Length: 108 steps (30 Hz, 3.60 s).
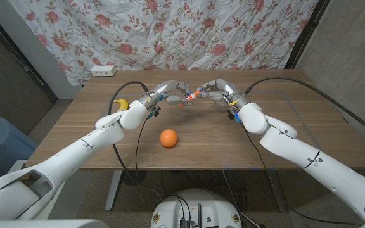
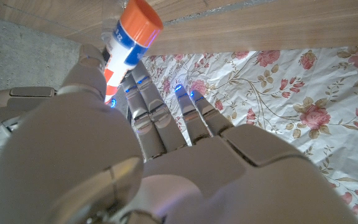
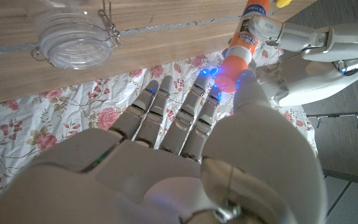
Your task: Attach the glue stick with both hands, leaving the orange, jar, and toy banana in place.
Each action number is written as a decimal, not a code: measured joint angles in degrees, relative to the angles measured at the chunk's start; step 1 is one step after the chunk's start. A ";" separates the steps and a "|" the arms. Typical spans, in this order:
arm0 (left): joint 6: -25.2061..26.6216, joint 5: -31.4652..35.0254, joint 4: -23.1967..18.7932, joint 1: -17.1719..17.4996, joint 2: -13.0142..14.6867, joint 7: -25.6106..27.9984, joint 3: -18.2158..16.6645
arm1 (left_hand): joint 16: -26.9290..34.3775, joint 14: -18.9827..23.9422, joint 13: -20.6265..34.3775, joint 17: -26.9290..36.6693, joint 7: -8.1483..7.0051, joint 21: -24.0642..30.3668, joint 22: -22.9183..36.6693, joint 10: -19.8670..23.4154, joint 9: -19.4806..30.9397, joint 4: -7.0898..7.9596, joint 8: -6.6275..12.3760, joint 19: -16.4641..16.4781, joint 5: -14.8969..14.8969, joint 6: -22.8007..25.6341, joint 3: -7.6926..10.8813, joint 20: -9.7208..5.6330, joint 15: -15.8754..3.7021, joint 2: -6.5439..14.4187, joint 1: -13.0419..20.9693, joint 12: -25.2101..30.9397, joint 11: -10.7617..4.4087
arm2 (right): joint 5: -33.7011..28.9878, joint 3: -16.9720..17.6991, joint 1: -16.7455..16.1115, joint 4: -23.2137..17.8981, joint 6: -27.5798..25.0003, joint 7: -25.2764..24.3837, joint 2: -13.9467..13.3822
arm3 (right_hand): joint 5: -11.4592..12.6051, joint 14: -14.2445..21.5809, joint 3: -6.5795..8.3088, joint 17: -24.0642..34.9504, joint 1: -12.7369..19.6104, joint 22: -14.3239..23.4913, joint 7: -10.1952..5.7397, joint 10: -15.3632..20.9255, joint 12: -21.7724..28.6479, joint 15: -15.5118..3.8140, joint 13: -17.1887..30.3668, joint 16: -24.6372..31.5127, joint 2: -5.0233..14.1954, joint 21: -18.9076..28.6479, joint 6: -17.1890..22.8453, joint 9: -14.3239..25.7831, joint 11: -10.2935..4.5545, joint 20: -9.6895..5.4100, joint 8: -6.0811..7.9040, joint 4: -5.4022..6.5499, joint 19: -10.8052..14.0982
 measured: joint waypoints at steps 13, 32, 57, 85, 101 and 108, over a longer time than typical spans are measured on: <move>-0.19 0.00 0.51 -0.38 -0.29 0.01 0.24 | 0.00 0.00 0.02 0.00 0.00 0.00 0.00 0.08 0.00 0.00 0.00 0.00 0.18 0.00 0.00 0.00 0.00 -0.05 0.05 -0.05 -0.07 | 0.09 -0.57 0.54 0.66 0.35 0.18 0.41 | 0.00 0.00 -0.16 0.00 0.00 0.00 0.00 0.00 0.00 0.00 0.00 0.00 0.00 0.00 -0.01 -0.01 0.00 0.00 -0.02 0.16 0.00; -0.61 -0.26 1.21 -0.78 -0.49 0.04 0.42 | 0.00 0.00 0.05 0.00 -0.01 0.00 0.00 0.08 0.14 0.00 0.01 0.00 0.22 0.01 0.00 0.00 0.00 -0.04 0.04 0.01 -0.08 | 0.11 -1.52 1.56 1.46 0.44 0.87 1.10 | 0.00 0.00 -0.40 -0.15 -0.22 0.00 -0.02 0.00 0.00 0.00 0.00 0.00 0.22 0.00 0.63 0.00 0.00 0.00 -0.38 -0.09 0.00; -0.87 -0.70 1.95 -0.97 -0.72 0.37 0.41 | 0.00 0.00 0.03 0.00 -0.09 0.00 0.00 0.07 -0.06 -0.04 0.01 0.00 0.15 0.10 -0.03 0.00 0.00 0.19 0.12 -0.02 -0.08 | -0.07 -1.99 2.16 1.84 -0.04 1.77 1.13 | 1.86 -3.80 -3.78 -0.95 -4.61 0.00 0.05 -8.28 -0.67 0.31 0.00 -2.96 -2.96 -0.26 -7.49 0.12 0.03 1.65 -5.12 0.34 -1.66; -1.28 -0.96 2.39 -1.13 -0.42 0.06 0.40 | 0.00 0.00 0.05 0.00 -0.09 0.00 0.00 0.08 -0.06 -0.17 0.01 0.00 0.22 0.10 -0.16 0.00 0.00 0.27 0.04 0.01 -0.08 | 0.77 -2.09 3.59 1.75 -0.58 4.52 -0.10 | 7.79 -10.70 -8.05 -1.48 -10.62 0.00 1.12 -21.59 -0.88 0.67 0.29 -7.85 -7.29 -0.68 -20.27 -0.14 0.20 3.91 -9.37 2.25 -6.80; -2.15 -0.83 3.15 -1.78 -0.40 -0.07 0.48 | 0.00 0.00 0.05 0.00 -0.09 0.00 0.00 0.07 -0.06 -0.17 0.01 0.00 0.19 0.10 -0.17 0.00 0.00 0.27 0.04 0.00 -0.07 | 1.53 -2.16 4.63 0.93 -1.50 7.22 -1.07 | 9.04 -18.87 -12.50 -1.68 -16.52 0.00 2.74 -33.54 -0.88 2.49 0.16 -11.49 -7.30 -0.67 -31.52 -0.32 1.52 4.73 -10.13 4.75 -12.32; -2.22 -0.64 3.16 -1.79 -0.37 -0.06 0.48 | 0.00 0.00 0.04 0.00 -0.09 0.00 0.00 0.06 -0.06 -0.17 0.01 0.00 0.17 0.10 -0.17 0.00 0.00 0.26 0.05 -0.01 -0.07 | 3.34 -0.75 3.70 0.83 -0.29 6.91 -1.69 | 9.31 -20.90 -13.62 -1.58 -18.25 0.00 3.60 -36.76 -0.88 3.26 0.12 -11.87 -6.79 -0.90 -34.89 -0.41 2.77 5.43 -10.04 5.87 -14.26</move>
